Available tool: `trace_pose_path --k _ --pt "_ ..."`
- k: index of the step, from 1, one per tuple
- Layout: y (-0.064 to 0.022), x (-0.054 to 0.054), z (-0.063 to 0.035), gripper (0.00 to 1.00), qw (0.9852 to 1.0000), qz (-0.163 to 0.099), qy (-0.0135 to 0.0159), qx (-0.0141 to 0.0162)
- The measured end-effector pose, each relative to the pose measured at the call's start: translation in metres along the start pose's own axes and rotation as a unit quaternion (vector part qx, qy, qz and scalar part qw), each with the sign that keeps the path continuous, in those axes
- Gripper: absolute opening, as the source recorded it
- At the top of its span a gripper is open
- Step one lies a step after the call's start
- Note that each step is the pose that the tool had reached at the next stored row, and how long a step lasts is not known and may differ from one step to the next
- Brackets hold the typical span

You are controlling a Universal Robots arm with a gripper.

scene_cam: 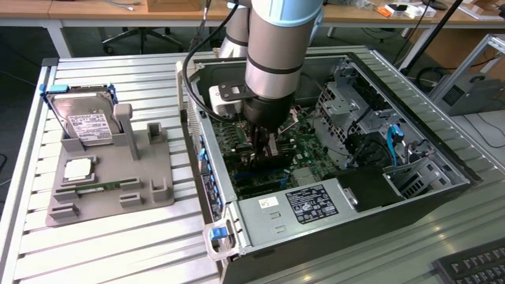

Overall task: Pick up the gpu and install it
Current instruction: 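Insert the gpu into the slot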

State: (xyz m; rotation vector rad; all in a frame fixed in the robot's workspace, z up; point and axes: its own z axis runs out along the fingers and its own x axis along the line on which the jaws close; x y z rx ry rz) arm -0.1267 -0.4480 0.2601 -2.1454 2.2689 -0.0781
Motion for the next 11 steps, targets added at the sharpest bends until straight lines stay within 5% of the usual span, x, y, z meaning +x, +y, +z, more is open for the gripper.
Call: trace_pose_path --k 11 --pt "0.0002 -0.0001 0.0001 0.27 1.0000 -0.002 -0.0003 0.0001"
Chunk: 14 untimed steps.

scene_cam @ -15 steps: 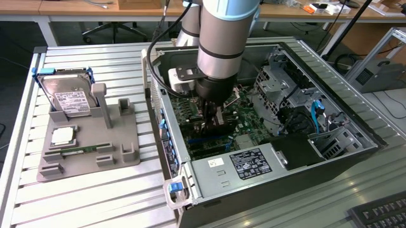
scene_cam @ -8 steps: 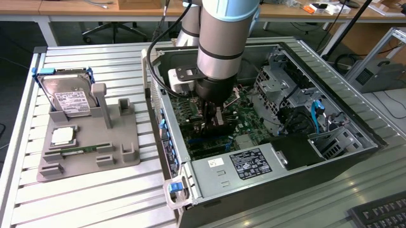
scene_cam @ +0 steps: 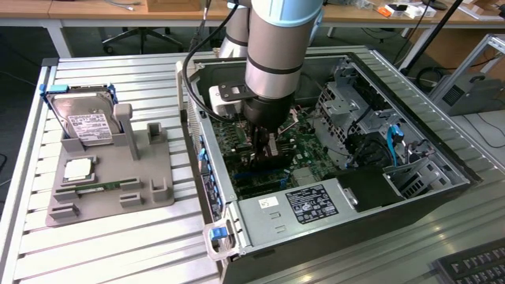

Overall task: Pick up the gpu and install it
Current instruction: 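Insert the gpu into the slot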

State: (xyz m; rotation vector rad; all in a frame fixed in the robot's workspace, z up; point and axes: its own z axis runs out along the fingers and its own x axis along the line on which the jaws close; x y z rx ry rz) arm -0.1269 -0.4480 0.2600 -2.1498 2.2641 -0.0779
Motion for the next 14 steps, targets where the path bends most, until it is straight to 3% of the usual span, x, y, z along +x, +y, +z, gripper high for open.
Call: trace_pose_path --k 14 --pt "0.0003 -0.0007 0.0013 0.27 0.9998 -0.018 -0.0028 0.0004"
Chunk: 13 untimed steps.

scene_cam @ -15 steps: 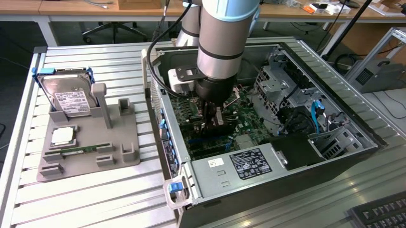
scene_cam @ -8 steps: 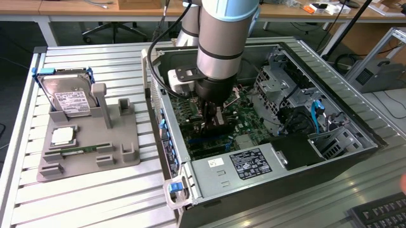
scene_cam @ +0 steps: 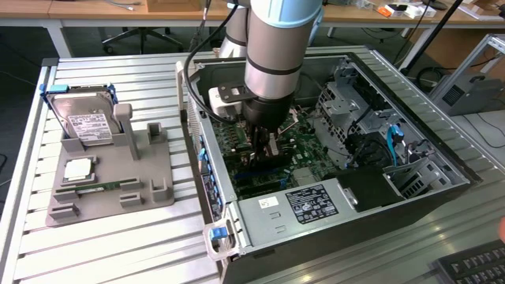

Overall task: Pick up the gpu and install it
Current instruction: 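Insert the gpu into the slot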

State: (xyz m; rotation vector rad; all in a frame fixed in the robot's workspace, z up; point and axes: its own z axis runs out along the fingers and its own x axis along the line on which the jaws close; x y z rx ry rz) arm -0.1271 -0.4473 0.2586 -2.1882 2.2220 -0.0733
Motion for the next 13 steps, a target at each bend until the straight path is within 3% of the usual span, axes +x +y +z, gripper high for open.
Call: trace_pose_path --k 13 --pt "0.0001 0.0000 0.0023 0.27 1.0000 -0.003 -0.0002 -0.0001"
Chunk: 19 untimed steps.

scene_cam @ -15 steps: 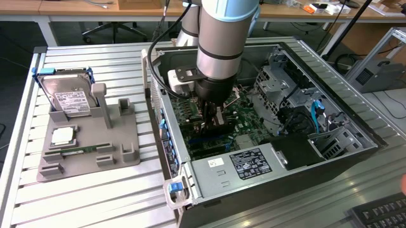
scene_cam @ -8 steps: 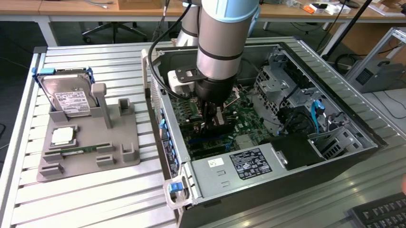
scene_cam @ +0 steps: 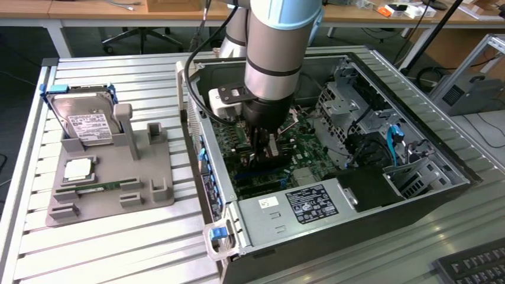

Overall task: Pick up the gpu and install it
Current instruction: 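Insert the gpu into the slot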

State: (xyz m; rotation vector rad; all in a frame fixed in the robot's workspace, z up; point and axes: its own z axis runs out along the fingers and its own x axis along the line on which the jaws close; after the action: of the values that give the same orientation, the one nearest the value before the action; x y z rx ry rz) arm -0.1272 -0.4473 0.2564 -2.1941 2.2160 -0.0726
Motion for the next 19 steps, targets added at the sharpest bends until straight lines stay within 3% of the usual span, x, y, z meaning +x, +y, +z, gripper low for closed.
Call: trace_pose_path --k 9,11,12,19 --pt "0.0001 0.0000 0.0018 0.27 1.0000 0.000 0.0000 0.0000" --pt "0.0001 -0.0001 0.0020 0.28 1.0000 0.000 -0.0003 0.0001" --pt "0.0001 -0.0001 0.0020 0.34 1.0000 0.000 -0.0003 0.0002" --pt "-0.0001 0.0000 -0.0008 0.34 1.0000 0.000 0.0006 0.0000"
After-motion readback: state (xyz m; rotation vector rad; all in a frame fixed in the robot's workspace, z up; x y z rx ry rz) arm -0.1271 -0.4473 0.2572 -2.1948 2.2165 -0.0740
